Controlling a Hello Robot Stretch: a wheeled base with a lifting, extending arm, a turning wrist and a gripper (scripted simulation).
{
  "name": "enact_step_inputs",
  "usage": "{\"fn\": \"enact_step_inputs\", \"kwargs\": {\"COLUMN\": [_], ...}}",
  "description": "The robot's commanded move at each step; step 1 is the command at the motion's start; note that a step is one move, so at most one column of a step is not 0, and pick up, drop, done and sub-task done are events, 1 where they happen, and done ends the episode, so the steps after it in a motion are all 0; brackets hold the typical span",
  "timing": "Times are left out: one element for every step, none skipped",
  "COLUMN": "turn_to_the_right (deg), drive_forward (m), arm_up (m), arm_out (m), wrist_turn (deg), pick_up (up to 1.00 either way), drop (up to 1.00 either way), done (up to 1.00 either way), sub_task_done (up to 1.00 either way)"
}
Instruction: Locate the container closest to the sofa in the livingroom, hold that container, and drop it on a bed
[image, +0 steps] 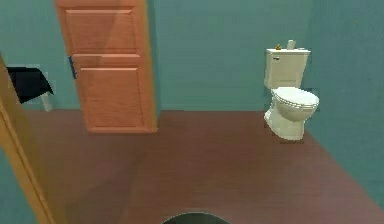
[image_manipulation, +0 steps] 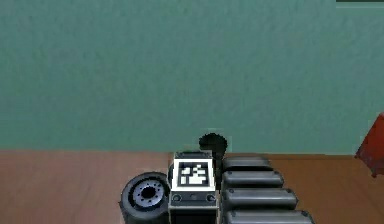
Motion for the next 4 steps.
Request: {"fn": "enact_step_inputs", "kwargs": {"turn_to_the_right": [3.0, 0.0, -45.0, -24.0], "drive_forward": [0.0, 0.8, 0.0, 0.0], "arm_up": [0.0, 0.0, 0.0, 0.0], "arm_out": [0.0, 0.0, 0.0, 0.0], "wrist_turn": [0.0, 0.0, 0.0, 0.0], "pick_up": [0.0, 0.0, 0.0, 0.0], "drop": [0.0, 0.0, 0.0, 0.0], "done": [0.0, 0.0, 0.0, 0.0], "sub_task_done": [0.0, 0.0, 0.0, 0.0]}}
